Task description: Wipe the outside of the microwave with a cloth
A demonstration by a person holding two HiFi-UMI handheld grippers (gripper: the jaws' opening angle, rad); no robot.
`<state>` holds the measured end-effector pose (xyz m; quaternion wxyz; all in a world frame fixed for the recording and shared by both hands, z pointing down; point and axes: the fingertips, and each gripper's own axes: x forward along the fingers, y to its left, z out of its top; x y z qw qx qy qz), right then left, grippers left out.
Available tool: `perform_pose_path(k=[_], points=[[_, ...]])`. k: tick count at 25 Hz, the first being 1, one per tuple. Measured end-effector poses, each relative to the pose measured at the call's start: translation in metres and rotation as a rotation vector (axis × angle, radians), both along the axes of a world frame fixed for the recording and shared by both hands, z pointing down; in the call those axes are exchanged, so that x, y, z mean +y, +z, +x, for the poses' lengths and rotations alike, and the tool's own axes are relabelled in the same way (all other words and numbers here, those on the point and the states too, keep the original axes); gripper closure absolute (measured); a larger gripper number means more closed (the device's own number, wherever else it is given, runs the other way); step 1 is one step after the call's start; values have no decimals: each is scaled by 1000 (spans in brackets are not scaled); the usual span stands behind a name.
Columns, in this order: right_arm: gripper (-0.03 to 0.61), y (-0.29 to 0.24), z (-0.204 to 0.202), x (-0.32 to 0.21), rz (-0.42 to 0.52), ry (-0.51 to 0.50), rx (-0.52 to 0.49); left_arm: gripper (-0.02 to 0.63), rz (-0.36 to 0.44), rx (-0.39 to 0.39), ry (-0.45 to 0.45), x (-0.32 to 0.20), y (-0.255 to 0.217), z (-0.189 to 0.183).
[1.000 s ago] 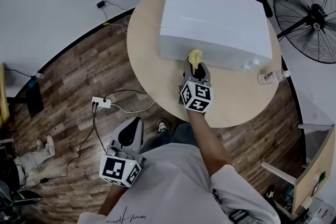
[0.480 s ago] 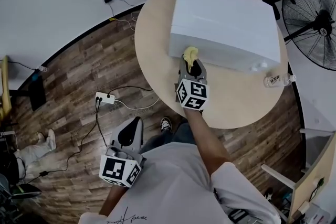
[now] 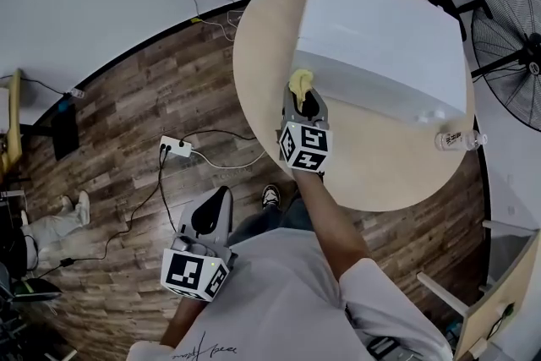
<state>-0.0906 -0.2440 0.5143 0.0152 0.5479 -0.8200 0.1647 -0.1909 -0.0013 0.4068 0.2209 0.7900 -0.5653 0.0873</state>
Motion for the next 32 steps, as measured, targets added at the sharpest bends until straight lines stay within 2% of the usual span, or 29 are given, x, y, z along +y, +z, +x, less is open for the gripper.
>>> perform_pose_path(k=[7, 11, 16, 25, 32], points=[[456, -1, -29, 7, -11, -92, -12, 623, 1, -1, -18, 7, -2, -3], [454, -5, -28, 15, -2, -124, -14, 623, 4, 1, -12, 8, -1, 2], [454, -11, -14, 23, 4, -118, -20, 623, 20, -3, 21, 5, -5, 9], [454, -10, 41, 33, 7, -30, -8, 623, 28, -1, 112, 3, -5, 37], [454, -6, 125, 35, 0, 93, 11, 623, 33, 1, 189, -7, -7, 73]])
